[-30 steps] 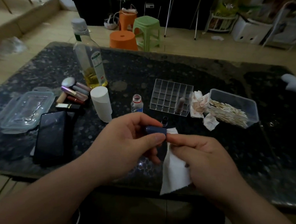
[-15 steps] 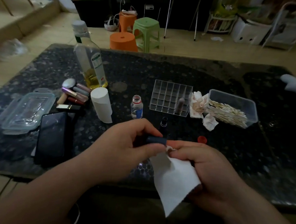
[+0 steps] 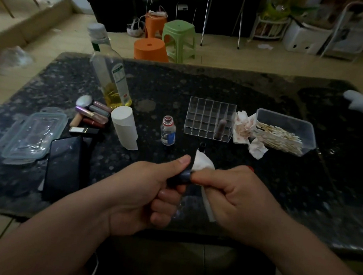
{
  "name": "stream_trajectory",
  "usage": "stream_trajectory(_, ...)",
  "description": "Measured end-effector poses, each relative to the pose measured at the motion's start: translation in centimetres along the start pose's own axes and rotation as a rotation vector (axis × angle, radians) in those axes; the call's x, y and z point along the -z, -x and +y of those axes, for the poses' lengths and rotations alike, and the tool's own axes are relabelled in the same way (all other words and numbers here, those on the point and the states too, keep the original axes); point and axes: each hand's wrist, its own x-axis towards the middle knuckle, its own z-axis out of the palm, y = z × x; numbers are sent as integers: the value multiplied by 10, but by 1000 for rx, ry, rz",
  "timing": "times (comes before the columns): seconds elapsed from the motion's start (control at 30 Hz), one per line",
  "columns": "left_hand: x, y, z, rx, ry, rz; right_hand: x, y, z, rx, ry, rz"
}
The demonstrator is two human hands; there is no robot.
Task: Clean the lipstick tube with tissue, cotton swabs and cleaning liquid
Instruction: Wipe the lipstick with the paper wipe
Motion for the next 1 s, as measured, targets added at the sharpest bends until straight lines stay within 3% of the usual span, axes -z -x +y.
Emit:
stream_trajectory(0.1, 1, -1, 3, -40, 111, -41, 0, -1, 1, -100, -239, 154)
stream_trajectory(0.2, 8, -1, 3, -188, 232, -127, 7, -6, -3, -572, -929, 375)
stream_trajectory(0.23, 11, -1, 3, -256, 240, -151, 9, -8, -4, -692, -1208, 375)
stream_trajectory(0.3, 14, -4, 2, -384, 199, -132, 11, -9, -7, -761, -1602, 249)
stream_trajectory(0.4, 18, -12, -2, -483, 172, -37, 6, -6, -4, -698, -1751, -16)
stream_trajectory(0.47, 17, -14, -3, -491, 159, -62, 4, -4, -1, -648, -1828, -126)
stream_trajectory(0.57, 17, -14, -3, -466, 72, -71, 4, -4, 2, -600, -1756, -145)
stream_trajectory(0.77, 16, -12, -1, -509, -85, 64, 6, -5, 3, -644, -1421, 16)
stream_trajectory(1.0, 16, -17, -1, -500, -193, 87, 8, -3, 0, -626, -901, 108)
